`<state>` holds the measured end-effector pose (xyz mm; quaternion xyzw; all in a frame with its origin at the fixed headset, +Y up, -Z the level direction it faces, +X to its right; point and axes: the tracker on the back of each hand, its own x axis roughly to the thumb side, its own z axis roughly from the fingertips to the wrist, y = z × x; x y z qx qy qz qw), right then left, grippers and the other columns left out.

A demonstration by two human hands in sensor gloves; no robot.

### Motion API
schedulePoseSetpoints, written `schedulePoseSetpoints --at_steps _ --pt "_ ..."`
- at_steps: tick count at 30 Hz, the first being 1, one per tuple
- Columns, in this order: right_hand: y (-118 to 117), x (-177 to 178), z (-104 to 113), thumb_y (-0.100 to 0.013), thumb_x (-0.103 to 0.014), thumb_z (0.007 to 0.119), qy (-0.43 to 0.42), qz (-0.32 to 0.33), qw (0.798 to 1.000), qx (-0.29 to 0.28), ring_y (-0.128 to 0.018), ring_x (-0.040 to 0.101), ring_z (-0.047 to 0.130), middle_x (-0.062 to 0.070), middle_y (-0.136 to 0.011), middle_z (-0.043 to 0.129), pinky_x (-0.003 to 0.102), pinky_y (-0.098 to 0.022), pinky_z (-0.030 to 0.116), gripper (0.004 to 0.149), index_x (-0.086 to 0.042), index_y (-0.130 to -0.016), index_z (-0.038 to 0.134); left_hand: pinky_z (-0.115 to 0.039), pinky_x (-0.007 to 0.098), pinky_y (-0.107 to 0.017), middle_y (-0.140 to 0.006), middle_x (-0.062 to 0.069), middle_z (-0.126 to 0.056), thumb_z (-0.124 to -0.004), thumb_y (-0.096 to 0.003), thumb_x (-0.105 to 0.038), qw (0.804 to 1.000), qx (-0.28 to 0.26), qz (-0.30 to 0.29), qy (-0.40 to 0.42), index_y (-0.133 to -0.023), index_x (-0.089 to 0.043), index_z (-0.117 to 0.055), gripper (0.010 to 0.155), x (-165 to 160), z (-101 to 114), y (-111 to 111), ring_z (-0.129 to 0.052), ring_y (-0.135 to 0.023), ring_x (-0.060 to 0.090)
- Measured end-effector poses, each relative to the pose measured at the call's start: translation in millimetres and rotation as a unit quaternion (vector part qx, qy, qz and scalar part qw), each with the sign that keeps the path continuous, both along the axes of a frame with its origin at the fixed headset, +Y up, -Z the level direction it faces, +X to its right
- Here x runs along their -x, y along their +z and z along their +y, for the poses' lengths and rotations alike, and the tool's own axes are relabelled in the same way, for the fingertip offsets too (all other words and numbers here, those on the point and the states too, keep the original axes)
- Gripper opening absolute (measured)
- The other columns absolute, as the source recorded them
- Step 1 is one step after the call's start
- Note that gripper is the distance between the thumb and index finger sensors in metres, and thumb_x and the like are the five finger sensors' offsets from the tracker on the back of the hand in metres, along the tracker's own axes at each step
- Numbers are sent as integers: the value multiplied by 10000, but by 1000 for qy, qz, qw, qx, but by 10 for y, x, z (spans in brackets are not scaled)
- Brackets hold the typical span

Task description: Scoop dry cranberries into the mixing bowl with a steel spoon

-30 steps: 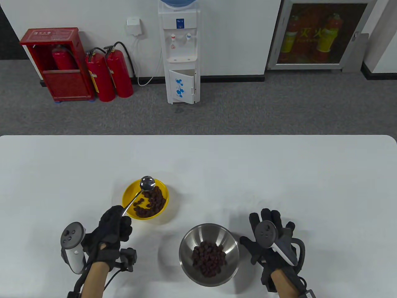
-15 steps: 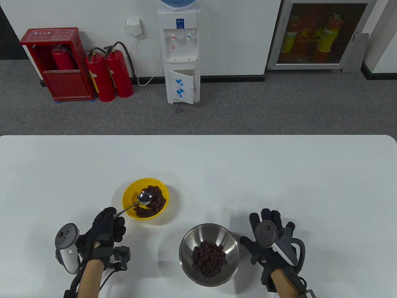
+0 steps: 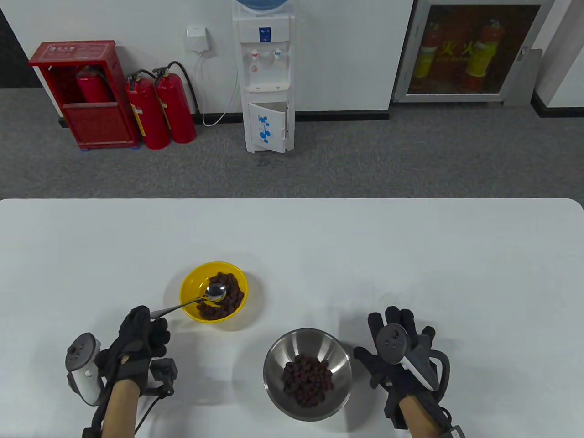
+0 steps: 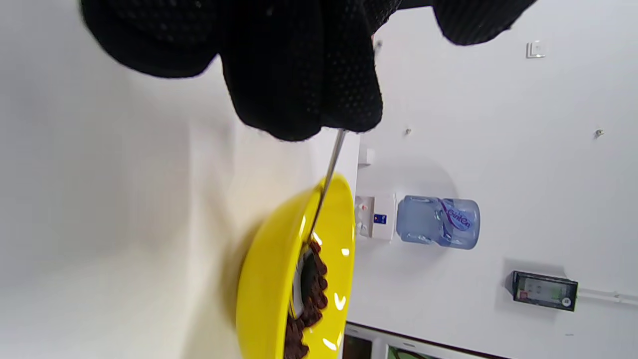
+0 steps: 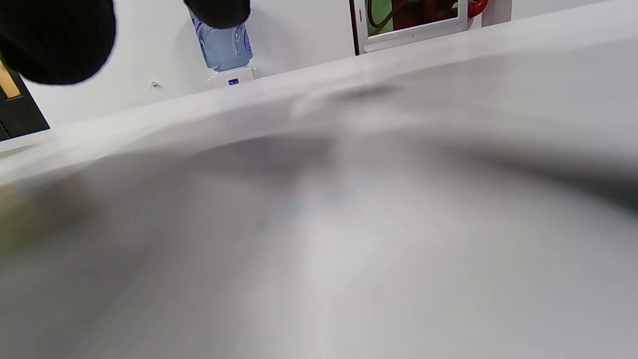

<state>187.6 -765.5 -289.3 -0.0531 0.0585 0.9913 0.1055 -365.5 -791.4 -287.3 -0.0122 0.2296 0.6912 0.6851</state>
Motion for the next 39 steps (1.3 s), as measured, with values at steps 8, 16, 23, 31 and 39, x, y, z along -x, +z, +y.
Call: schedulePoseSetpoints --at_steps 8,16,23,31,39 --pt "-7 -7 11 -379 -734 696 -3 0 1000 -9 -1096 257 81 -55 -1136 93 697 -697 100 841 -411 -1071 343 -704 526 -573 -1005 79 -710 -642 -489 -563 996 -60 38 -60 -1054 -290 -397 674 77 262 136 -818 -801 326" --pt "-8 -6 15 -381 -727 700 3 0 1000 -20 -1097 254 77 -58 -1136 92 695 -699 95 838 -412 -1070 341 -532 613 -706 -1162 55 -438 -635 -474 -600 945 -105 -82 -297 -1062 -379 -382 677 -508 587 100 -529 -1051 340" --pt "-6 2 26 -371 -735 700 20 4 999 -28 -1099 247 71 -65 -1137 88 693 -704 90 846 -422 -1068 336 -326 677 -754 -1213 26 -277 -616 -462 -651 822 -52 -248 -510 -1066 -485 -305 699 -1266 535 92 -340 -1135 350" --pt "7 27 56 -356 -751 690 66 10 996 -58 -1097 233 40 -79 -1131 57 689 -708 72 859 -452 -1060 299 -135 710 -732 -1219 -39 -80 -593 -431 -719 660 2 -255 -706 -1051 -529 -182 768 -1660 467 189 -123 -1162 329" --pt "41 92 87 -331 -800 654 157 23 983 -90 -1069 203 -79 -127 -1082 -88 676 -702 15 896 -537 -1005 125 -3 731 -674 -1172 -97 95 -585 -402 -777 638 42 -238 -731 -999 -597 -77 804 -1635 403 189 73 -1132 314"
